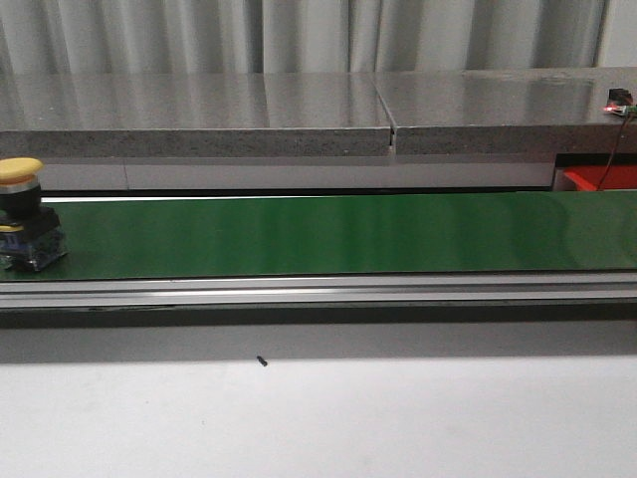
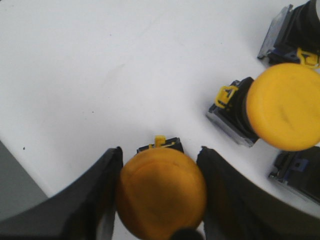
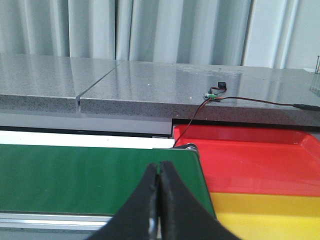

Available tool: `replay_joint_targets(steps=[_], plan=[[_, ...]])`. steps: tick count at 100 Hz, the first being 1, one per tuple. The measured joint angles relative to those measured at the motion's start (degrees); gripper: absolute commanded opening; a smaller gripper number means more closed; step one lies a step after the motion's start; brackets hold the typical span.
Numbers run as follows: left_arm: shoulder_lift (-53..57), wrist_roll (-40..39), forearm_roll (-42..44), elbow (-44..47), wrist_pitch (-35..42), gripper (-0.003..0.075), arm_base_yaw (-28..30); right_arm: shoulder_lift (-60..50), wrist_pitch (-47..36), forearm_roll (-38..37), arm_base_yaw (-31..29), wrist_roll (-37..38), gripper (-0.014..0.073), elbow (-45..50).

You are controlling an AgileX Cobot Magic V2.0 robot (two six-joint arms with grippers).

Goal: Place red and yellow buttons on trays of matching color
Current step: 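Move the left gripper back over the yellow buttons on the table, then grasp another yellow button with the left gripper and set it on the belt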

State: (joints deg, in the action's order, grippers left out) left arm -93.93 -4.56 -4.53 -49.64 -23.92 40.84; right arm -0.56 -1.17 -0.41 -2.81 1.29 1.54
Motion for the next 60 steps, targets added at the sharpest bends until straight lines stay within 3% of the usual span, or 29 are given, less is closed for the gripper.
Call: replay_joint_targets(steps=[18, 38, 60], plan=[[2.7, 0.0, 0.1, 0.0, -2.6, 0.0242, 0.0, 0.0, 0.0, 0.0, 0.0, 0.0, -0.0057, 0.0], [13.7, 0.1, 0.7, 0.0, -8.9, 0.0241, -0.4, 0.0, 0.0, 0.0, 0.0, 0.0, -0.0057, 0.0], [22.5, 0.1, 1.7, -2.6, -14.2, 0.0241, -7.8, 0.0, 0.0, 0.0, 0.0, 0.0, -0.0057, 0.0]])
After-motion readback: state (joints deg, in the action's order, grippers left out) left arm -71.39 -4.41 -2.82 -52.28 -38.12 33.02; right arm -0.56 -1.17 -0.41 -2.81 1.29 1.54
